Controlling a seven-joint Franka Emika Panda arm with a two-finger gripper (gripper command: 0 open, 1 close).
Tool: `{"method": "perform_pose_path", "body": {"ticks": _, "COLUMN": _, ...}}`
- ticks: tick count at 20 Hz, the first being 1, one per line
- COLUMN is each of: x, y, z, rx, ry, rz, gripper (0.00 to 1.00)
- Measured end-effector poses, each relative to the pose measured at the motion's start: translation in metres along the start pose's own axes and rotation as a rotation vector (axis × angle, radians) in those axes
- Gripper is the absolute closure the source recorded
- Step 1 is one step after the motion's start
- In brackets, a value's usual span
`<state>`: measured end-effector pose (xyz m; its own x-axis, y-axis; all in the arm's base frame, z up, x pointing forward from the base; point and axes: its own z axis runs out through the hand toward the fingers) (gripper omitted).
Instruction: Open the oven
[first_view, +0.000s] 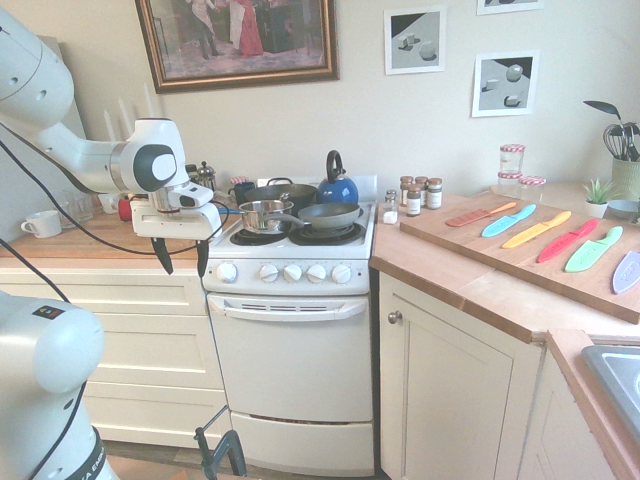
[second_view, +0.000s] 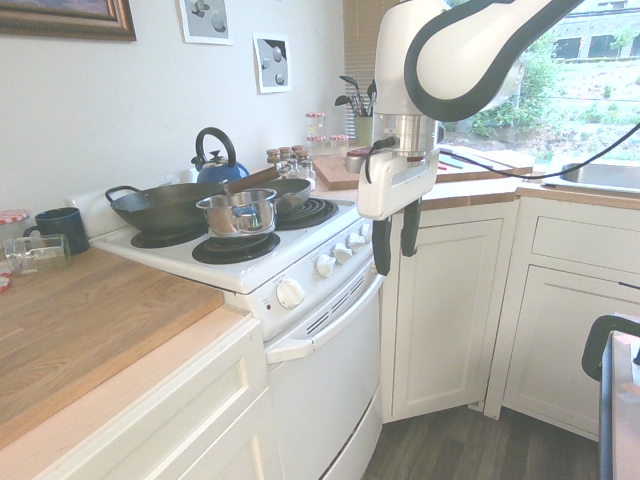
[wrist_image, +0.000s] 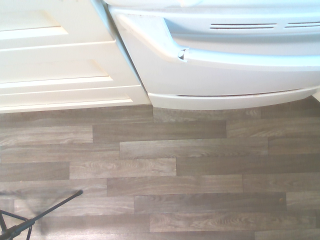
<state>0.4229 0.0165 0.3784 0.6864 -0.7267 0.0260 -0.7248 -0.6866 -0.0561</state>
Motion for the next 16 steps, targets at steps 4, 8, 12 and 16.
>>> {"method": "perform_pose_path", "body": {"ticks": 4, "x": 0.007, "y": 0.01, "z": 0.014, "rx": -0.051, "ry": 0.018, "rz": 0.049, "gripper": 0.0}}
{"method": "perform_pose_path", "body": {"ticks": 8, "x": 0.036, "y": 0.028, "z": 0.073, "rx": -0.095, "ry": 0.068, "rz": 0.087, "gripper": 0.0}}
{"method": "perform_pose_path", "body": {"ticks": 12, "x": 0.063, "y": 0.044, "z": 0.144, "rx": -0.027, "ry": 0.131, "rz": 0.092, "gripper": 0.0}}
{"method": "perform_pose_path", "body": {"ticks": 16, "x": 0.093, "y": 0.053, "z": 0.173, "rx": 0.02, "ry": 0.202, "rz": 0.09, "gripper": 0.0}}
